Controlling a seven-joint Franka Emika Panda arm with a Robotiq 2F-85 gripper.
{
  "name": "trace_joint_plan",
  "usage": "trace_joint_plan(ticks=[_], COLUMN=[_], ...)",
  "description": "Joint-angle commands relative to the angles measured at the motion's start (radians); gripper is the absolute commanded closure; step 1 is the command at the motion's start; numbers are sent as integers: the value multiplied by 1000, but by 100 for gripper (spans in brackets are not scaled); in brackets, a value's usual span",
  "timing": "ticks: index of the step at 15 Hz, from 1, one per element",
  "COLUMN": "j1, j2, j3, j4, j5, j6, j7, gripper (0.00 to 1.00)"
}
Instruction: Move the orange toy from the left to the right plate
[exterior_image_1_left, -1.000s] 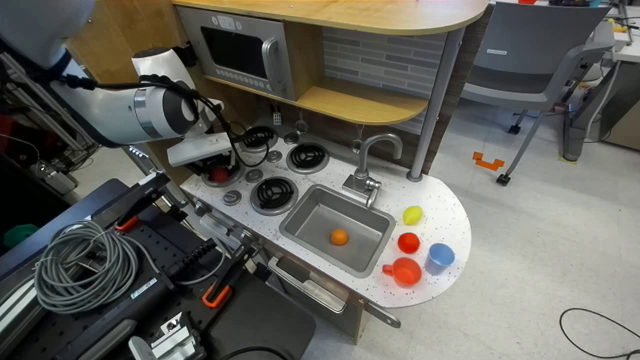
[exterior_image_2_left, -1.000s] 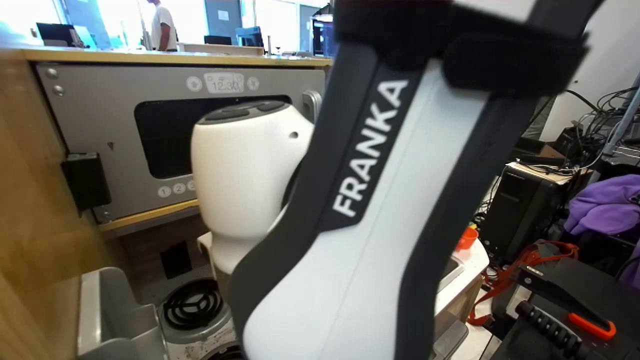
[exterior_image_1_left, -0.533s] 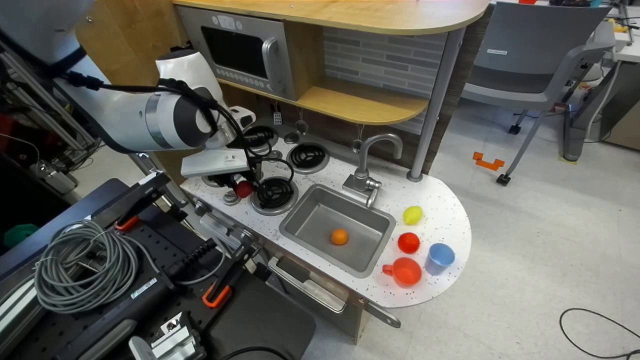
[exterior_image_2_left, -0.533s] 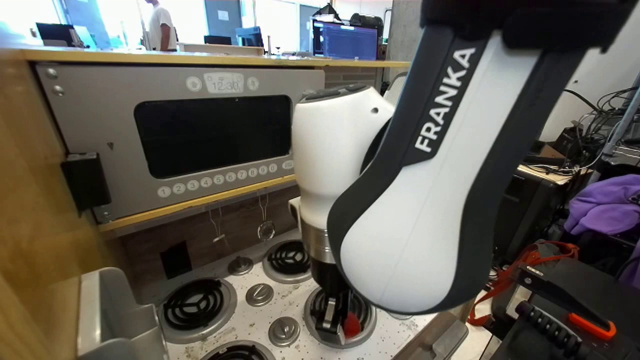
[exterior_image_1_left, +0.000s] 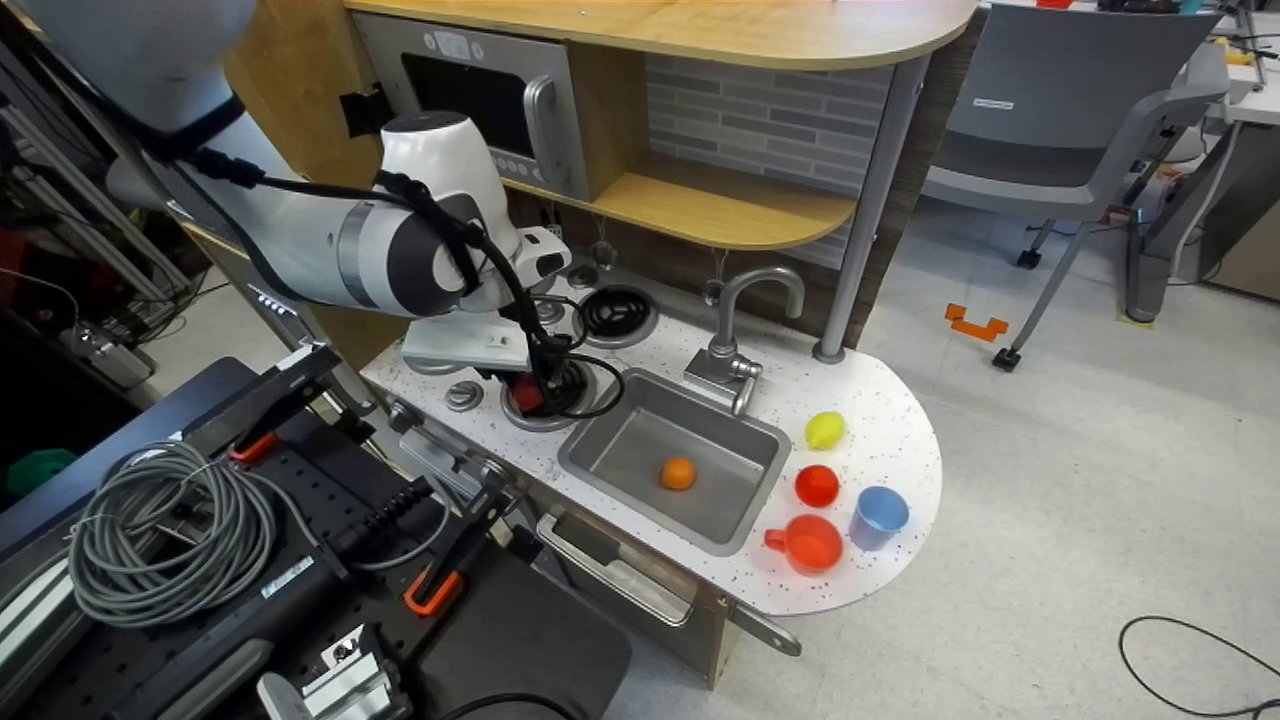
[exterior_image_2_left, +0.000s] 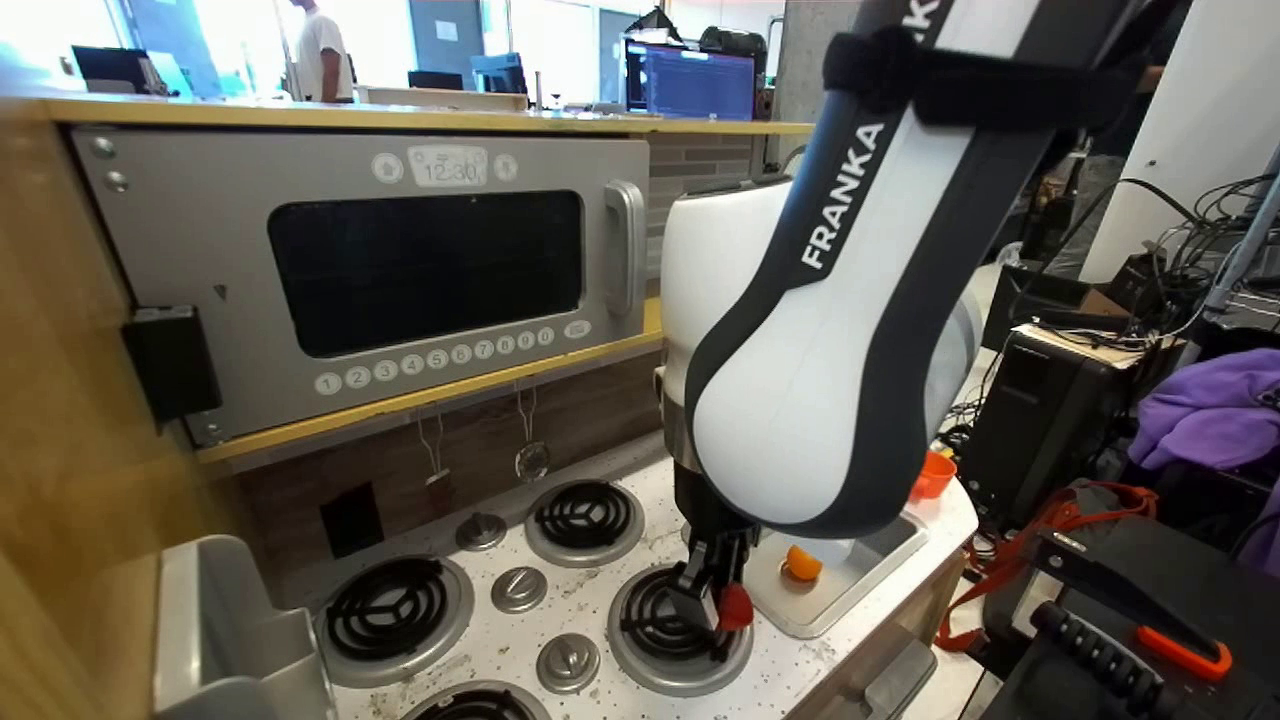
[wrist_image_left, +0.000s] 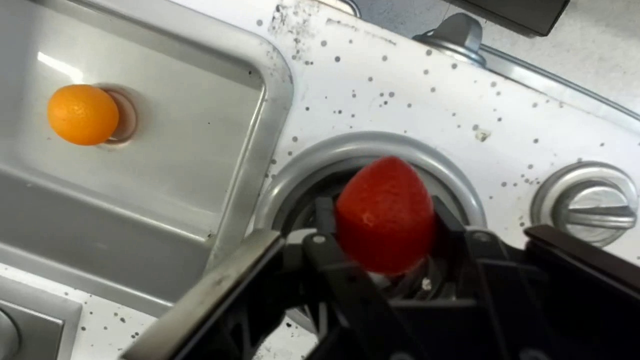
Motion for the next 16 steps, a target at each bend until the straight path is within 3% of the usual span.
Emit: trace_joint_plan(ticks=[1, 8, 9, 10, 12, 15, 16], j1=[9, 52, 52, 50, 36, 16, 2], j2=[49, 135, 137, 131, 112, 56, 27], j3=[3, -13, -8, -5, 9, 24, 33], j4=[80, 190, 198, 195, 178, 99, 53], j5=[51, 50, 52, 51, 52, 53, 53], j6=[-33, -42, -49, -55, -60, -35, -12], j7=[32, 81, 81, 80, 69, 60, 51], gripper=[79, 79, 65, 29, 21, 1, 0])
